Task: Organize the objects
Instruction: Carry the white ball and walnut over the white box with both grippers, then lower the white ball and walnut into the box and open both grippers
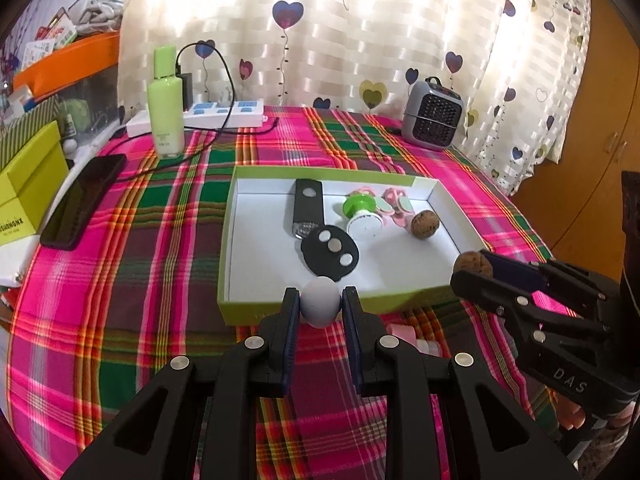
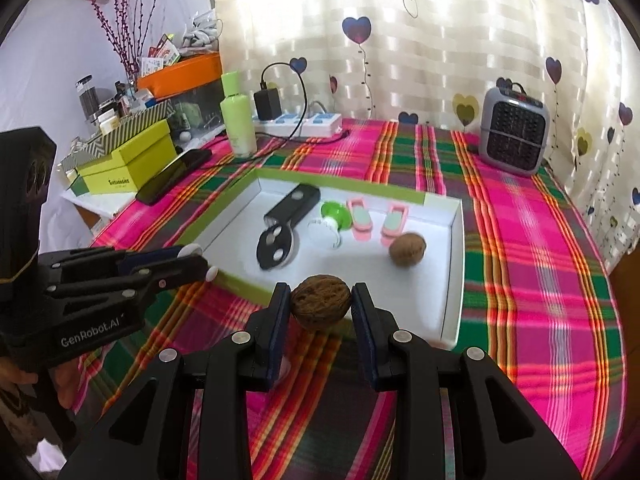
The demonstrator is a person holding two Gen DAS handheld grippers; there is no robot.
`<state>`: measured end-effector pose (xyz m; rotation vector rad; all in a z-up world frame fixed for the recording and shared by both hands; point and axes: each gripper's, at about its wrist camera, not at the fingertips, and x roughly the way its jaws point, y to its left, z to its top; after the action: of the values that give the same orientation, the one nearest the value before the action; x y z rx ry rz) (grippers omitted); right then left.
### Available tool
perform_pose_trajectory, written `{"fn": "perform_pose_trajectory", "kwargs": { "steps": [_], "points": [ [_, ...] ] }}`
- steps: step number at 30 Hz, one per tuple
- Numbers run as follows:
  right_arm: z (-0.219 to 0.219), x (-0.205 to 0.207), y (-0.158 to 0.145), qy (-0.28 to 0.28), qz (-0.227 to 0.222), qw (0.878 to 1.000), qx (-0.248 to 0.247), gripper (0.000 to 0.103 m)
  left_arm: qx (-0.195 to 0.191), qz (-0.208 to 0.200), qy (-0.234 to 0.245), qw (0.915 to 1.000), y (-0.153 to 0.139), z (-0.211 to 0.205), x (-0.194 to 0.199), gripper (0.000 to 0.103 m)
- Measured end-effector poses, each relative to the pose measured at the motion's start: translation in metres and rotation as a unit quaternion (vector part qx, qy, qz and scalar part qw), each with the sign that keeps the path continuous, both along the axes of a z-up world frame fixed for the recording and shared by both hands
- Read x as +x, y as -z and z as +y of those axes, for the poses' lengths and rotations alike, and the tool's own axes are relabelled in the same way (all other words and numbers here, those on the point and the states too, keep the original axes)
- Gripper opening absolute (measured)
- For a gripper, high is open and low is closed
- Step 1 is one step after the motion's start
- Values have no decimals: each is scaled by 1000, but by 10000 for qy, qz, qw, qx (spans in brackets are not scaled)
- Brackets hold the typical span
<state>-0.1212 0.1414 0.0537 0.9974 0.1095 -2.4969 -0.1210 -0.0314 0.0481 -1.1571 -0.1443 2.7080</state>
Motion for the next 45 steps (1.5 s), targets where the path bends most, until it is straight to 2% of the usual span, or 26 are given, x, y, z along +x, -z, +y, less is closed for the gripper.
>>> {"fn": "perform_pose_trajectory", "kwargs": {
  "steps": [8,27,45],
  "points": [
    [-5,-17,0,-43,-46,10000,-43,32,60,-11,-60,10000,-1,-4,-13,20],
    [-11,-62,20,27,-392,9992,-5,32,43,-204,-170,9996,16,-14,-56,20],
    [-19,-79,37,-20,-683,9976,61,32,19,-382,-153,9992,29,-12,-74,20]
  ]
}}
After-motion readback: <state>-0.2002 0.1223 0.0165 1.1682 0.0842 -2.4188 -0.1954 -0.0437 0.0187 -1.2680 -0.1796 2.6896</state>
